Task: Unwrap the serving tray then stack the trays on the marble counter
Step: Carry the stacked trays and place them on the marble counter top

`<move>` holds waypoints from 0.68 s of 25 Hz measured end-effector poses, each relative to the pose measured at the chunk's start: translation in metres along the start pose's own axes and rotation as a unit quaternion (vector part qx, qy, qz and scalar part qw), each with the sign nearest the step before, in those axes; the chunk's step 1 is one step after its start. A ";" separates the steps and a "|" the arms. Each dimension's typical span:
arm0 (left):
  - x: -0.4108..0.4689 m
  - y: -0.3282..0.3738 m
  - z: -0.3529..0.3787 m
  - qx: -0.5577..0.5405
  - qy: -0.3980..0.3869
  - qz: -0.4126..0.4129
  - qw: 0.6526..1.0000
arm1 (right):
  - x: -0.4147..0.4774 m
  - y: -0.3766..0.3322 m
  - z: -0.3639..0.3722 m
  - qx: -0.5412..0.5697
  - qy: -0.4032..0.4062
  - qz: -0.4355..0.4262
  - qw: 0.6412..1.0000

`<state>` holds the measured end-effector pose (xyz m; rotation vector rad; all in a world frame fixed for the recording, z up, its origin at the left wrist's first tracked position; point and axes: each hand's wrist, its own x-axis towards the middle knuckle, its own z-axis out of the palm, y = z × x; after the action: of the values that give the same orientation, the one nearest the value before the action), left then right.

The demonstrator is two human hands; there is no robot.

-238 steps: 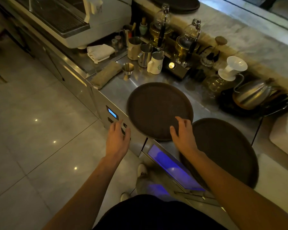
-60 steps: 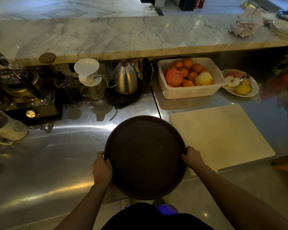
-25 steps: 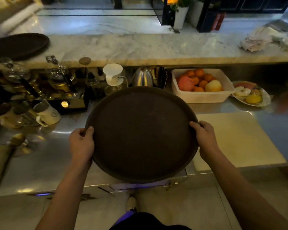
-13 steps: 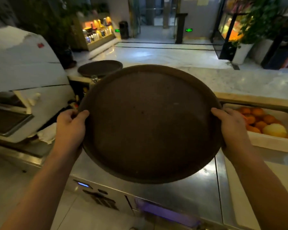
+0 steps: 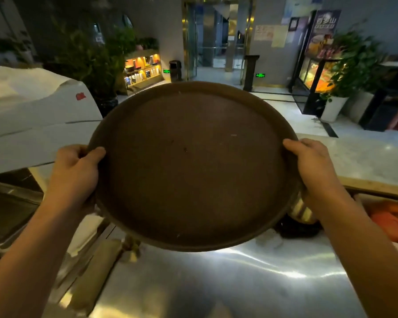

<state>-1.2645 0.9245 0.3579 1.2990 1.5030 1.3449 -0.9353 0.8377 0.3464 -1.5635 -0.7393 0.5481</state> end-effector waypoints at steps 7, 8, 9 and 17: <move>0.190 0.018 0.007 0.004 -0.035 0.036 0.999 | 0.099 -0.041 0.132 -0.006 0.039 0.026 0.999; 0.216 0.017 0.011 -0.001 -0.045 0.029 0.999 | 0.116 -0.045 0.149 -0.009 0.046 0.029 0.998; 0.238 0.015 0.018 -0.005 -0.050 0.024 0.998 | 0.130 -0.047 0.163 -0.005 0.050 0.030 0.998; 0.409 0.007 0.094 0.044 -0.084 -0.023 0.995 | 0.261 -0.053 0.254 -0.048 0.062 0.037 0.996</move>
<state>-1.2665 1.3429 0.3888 1.3876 1.4805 1.1220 -0.9472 1.2035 0.3854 -1.7040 -0.6243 0.4703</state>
